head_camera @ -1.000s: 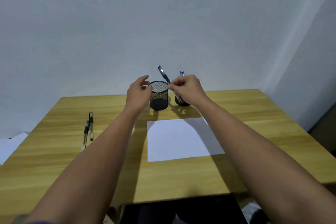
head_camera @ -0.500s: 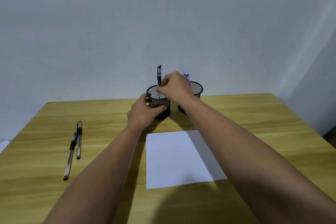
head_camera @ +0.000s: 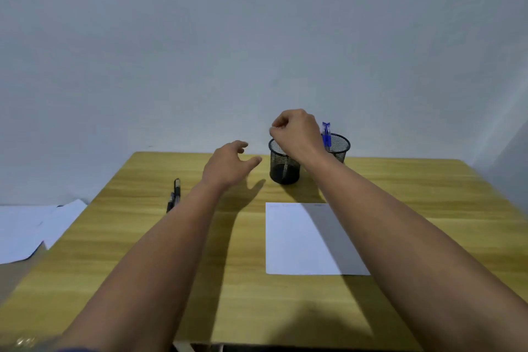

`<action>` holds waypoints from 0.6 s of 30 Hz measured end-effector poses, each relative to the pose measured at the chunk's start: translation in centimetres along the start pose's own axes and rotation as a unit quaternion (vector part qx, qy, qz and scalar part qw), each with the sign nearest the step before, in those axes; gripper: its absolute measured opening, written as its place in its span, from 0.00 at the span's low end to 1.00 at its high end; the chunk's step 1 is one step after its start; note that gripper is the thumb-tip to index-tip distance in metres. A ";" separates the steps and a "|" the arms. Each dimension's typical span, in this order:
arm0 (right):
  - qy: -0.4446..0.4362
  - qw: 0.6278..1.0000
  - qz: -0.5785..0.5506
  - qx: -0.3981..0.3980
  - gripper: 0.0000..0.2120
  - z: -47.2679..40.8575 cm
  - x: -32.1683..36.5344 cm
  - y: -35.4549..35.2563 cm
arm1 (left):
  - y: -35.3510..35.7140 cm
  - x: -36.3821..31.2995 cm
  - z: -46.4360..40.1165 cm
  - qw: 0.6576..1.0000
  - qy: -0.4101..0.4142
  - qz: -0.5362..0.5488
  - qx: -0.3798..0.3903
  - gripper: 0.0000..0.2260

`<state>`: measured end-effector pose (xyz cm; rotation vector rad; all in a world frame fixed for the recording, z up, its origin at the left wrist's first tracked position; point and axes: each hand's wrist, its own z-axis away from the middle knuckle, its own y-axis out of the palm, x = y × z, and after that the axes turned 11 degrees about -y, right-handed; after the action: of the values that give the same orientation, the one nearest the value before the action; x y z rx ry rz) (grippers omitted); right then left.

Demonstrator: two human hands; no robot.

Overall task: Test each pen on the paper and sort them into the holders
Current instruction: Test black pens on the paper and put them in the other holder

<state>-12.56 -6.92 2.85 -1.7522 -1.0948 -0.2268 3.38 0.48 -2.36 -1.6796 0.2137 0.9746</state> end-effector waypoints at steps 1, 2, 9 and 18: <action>0.000 1.000 -0.014 0.012 0.04 0.4 1.0 0.5 | -1.3 0.9 0.0 1.000 0.001 -0.016 -0.013 0.26; -0.003 0.999 -0.025 0.030 0.05 0.9 1.9 1.2 | -2.6 1.9 0.1 0.999 0.000 -0.038 -0.024 0.23; -0.012 0.976 -0.051 0.213 0.05 5.2 6.2 8.9 | -7.6 10.0 0.3 0.987 -0.040 -0.145 -0.063 0.13; -0.009 0.950 -0.024 0.311 0.13 8.3 8.8 15.6 | -7.1 15.6 -0.7 0.986 -0.047 -0.153 -0.047 0.10</action>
<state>1.59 3.76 -5.94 -1.1647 -1.0744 0.1033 17.91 7.60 -7.97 -1.6860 -0.1513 0.8394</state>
